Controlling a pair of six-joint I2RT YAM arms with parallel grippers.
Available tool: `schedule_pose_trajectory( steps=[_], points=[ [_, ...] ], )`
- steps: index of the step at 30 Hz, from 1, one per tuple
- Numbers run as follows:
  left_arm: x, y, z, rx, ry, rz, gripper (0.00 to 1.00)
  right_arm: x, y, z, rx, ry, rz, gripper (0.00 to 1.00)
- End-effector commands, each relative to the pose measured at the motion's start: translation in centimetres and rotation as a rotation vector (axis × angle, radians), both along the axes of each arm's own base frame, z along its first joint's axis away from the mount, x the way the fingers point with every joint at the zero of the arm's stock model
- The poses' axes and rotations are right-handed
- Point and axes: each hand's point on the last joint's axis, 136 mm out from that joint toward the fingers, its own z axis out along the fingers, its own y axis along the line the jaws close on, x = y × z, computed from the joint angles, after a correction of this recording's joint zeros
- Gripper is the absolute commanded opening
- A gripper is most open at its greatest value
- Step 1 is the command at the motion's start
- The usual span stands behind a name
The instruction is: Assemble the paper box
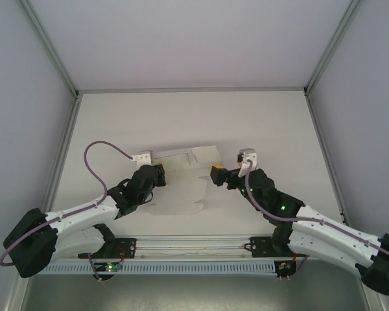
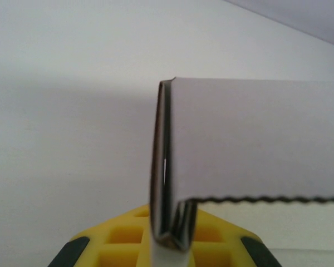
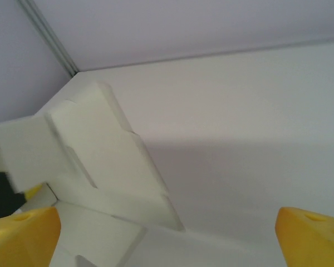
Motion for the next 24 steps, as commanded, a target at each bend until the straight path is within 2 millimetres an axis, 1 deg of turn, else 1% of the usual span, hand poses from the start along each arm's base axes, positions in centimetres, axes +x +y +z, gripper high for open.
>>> schedule_pose_trajectory(
  steps=[1, 4, 7, 11, 13, 18, 21, 24],
  points=[
    [0.0, 0.0, 1.7, -0.065, -0.076, 0.013, 0.0, -1.2, -0.1, -3.3, 0.112, 0.166, 0.065, 0.98],
    [-0.2, 0.2, 2.4, -0.082, -0.091, 0.016, 0.0, -1.1, -0.4, -4.0, 0.152, 0.169, 0.091, 0.98],
    [-0.4, 0.5, 2.9, -0.084, -0.097, 0.019, 0.0, -1.0, -0.5, -4.2, 0.163, 0.156, 0.1, 0.98],
    [-0.6, 0.5, 3.2, -0.097, -0.105, 0.008, 0.0, -0.9, 0.3, -4.5, 0.15, 0.161, 0.139, 0.98],
    [-0.7, 0.4, 3.1, -0.087, -0.101, -0.002, 0.0, -0.7, 0.6, -4.6, 0.128, 0.166, 0.149, 0.98],
    [-0.8, 0.6, 2.4, -0.079, -0.087, 0.004, 0.0, -0.3, 1.9, -3.5, 0.131, 0.143, 0.2, 0.98],
    [-0.9, 0.2, 2.5, -0.082, -0.09, -0.017, 0.0, -0.1, 2.8, -2.5, 0.134, 0.107, 0.241, 0.98],
    [-0.9, 0.0, 2.3, -0.07, -0.083, -0.031, 0.0, 0.4, 3.2, -1.9, 0.103, 0.082, 0.243, 0.98]
  ],
)
